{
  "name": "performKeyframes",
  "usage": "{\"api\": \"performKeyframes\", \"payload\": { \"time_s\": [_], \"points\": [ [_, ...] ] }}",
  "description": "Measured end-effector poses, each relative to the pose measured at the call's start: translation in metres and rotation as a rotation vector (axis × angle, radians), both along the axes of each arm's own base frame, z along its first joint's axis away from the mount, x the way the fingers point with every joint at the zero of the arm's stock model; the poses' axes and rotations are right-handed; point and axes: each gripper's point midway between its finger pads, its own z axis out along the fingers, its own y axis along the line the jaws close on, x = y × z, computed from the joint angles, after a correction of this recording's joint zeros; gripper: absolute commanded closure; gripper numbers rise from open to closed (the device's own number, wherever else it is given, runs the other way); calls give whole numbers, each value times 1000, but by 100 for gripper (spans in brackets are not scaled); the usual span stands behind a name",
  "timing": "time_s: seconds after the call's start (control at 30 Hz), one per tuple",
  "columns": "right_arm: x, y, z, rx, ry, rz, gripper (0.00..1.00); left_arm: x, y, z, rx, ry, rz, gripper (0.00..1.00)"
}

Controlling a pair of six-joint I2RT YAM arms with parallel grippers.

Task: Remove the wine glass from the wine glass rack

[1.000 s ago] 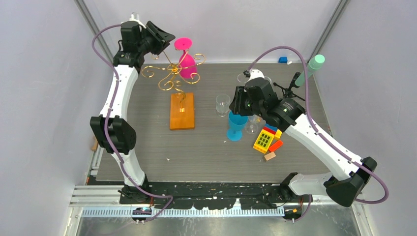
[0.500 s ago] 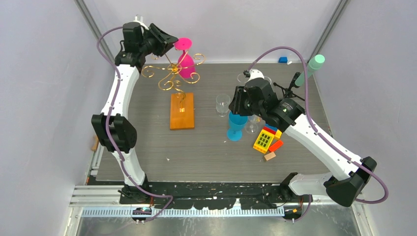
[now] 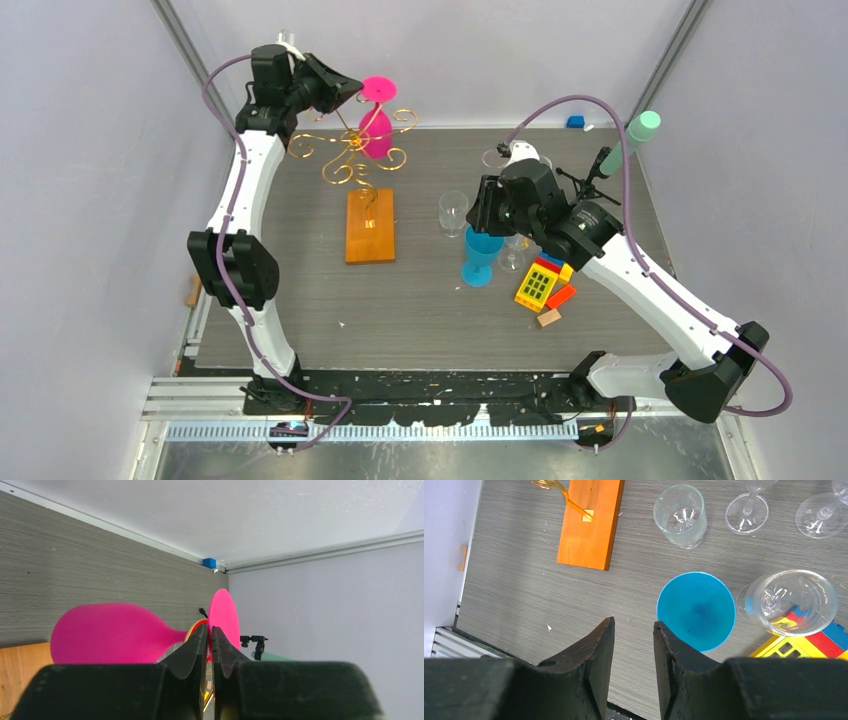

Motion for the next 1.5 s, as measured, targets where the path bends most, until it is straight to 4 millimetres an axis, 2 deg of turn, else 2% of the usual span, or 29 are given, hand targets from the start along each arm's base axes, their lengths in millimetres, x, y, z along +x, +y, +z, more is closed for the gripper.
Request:
{"api": "performKeyframes", "payload": {
  "time_s": [0.27,0.53,0.63,0.73,1.2,1.5],
  "points": [
    [-1,-1,-3,-4,4,0,60,-1,-6,9,-45,-14,-24,87],
    [-2,-2,-4,-7,4,-4,61,1,-15,1,-57,6,-46,85],
    [-2,-2,-4,-7,4,-4,60,2,-19,-4,-57,15,-52,87],
    [-1,-3,-4,-8,3,-5,60,2,-21,-5,-61,19,-56,100],
    [-1,-3,-5,-9,4,-7,60,2,-25,5,-86,-17,-74,100],
    [-3,-4,-5,-7,2,-7,60,-5,-23,12,-99,-33,-68,100]
  ]
}}
